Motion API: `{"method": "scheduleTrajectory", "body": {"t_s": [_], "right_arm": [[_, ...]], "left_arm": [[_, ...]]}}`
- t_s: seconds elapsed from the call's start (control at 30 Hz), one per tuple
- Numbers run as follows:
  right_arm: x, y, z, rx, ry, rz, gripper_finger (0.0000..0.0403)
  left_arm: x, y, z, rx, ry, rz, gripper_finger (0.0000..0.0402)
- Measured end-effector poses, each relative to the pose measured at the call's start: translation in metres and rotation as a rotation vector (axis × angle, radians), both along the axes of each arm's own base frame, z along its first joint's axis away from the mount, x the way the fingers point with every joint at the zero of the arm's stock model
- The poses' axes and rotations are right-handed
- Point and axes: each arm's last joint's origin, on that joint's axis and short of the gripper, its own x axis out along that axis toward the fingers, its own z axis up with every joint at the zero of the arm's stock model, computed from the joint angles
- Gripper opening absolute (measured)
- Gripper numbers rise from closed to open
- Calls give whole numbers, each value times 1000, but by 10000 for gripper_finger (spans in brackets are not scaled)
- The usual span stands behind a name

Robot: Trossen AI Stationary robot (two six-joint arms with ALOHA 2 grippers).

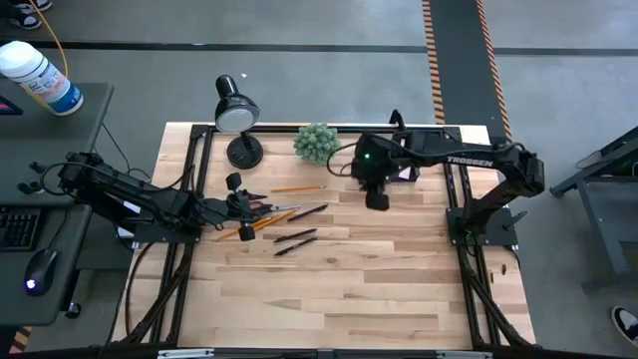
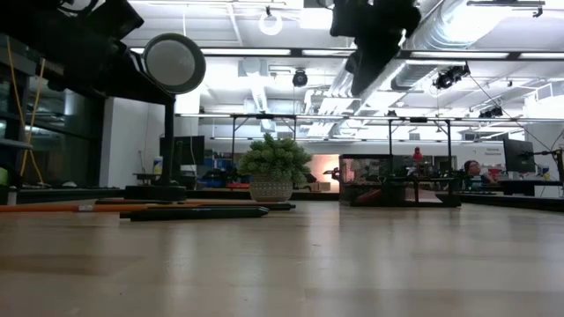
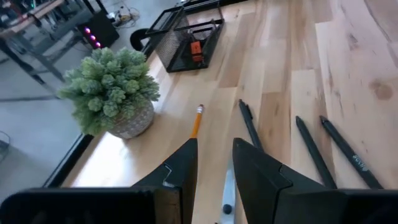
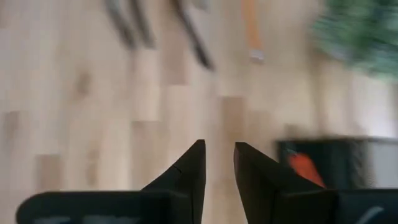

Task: Pick and place office supplies into organizer
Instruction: Put the black scissors into the black desk organizer

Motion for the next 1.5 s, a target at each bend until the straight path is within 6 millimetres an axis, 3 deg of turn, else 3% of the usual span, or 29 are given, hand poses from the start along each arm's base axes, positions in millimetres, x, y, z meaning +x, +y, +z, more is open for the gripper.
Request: {"method": "scheduleTrajectory", "body": {"t_s": [0.4,0.67,0.9,1.03,1.3,1.5], "right_arm": [[17,53,-59,7,-186,269,53],[13,94,-91,-9,-288,418,39],[14,119,-93,-40,-415,530,35],[15,127,-90,-56,-459,575,36],[14,130,-90,-57,-454,585,31],[13,130,-91,-53,-446,587,35]], "left_arm": [[0,0,0,24,15,-12,90],[-1,1,0,39,5,37,90],[0,0,5,-133,33,-91,90],[-11,9,1,-230,232,72,90],[-10,11,12,-240,379,89,90],[-11,19,2,-258,504,119,90]]}}
